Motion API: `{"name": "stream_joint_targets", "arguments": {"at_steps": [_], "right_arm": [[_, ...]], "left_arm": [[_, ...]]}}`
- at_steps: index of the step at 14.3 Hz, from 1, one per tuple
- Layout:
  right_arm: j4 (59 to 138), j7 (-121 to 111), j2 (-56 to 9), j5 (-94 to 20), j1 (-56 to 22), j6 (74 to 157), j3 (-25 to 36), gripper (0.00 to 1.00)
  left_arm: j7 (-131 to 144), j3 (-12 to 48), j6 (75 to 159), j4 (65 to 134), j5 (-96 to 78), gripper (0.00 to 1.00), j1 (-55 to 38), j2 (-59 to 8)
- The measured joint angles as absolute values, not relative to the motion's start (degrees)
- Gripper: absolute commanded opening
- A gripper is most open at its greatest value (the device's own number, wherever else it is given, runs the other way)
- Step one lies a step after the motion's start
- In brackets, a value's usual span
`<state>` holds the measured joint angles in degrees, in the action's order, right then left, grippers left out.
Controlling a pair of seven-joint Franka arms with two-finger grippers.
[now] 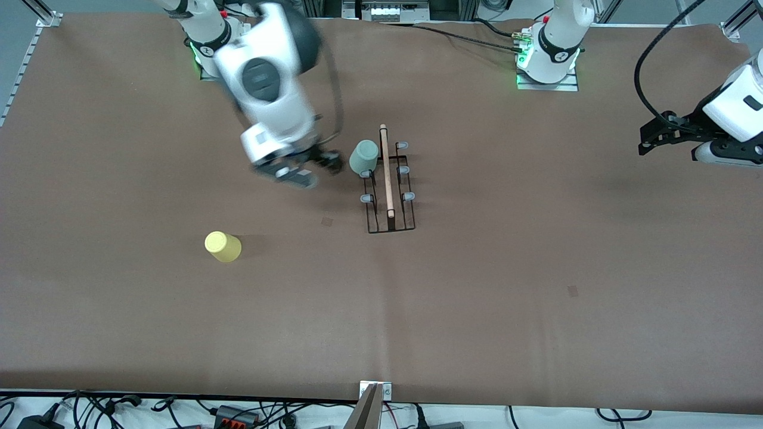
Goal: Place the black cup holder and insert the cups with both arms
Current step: 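Move the right gripper to the yellow cup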
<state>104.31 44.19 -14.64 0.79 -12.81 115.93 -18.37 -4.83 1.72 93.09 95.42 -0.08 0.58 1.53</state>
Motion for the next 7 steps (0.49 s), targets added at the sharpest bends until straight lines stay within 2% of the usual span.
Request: {"name": "stream_joint_targets", "arguments": {"at_steps": [3, 7], "right_arm": [[104.5, 27.0, -14.8, 0.8, -3.5, 115.9, -16.0, 1.0], [104.9, 12.7, -18.9, 1.1, -1.3, 122.0, -10.0, 1.0]], "left_arm": [[-4.8, 1.7, 93.1, 95.4, -0.1, 1.0, 0.6, 1.5], [-4.8, 1.7, 93.1, 95.4, -0.1, 1.0, 0.6, 1.5]]}}
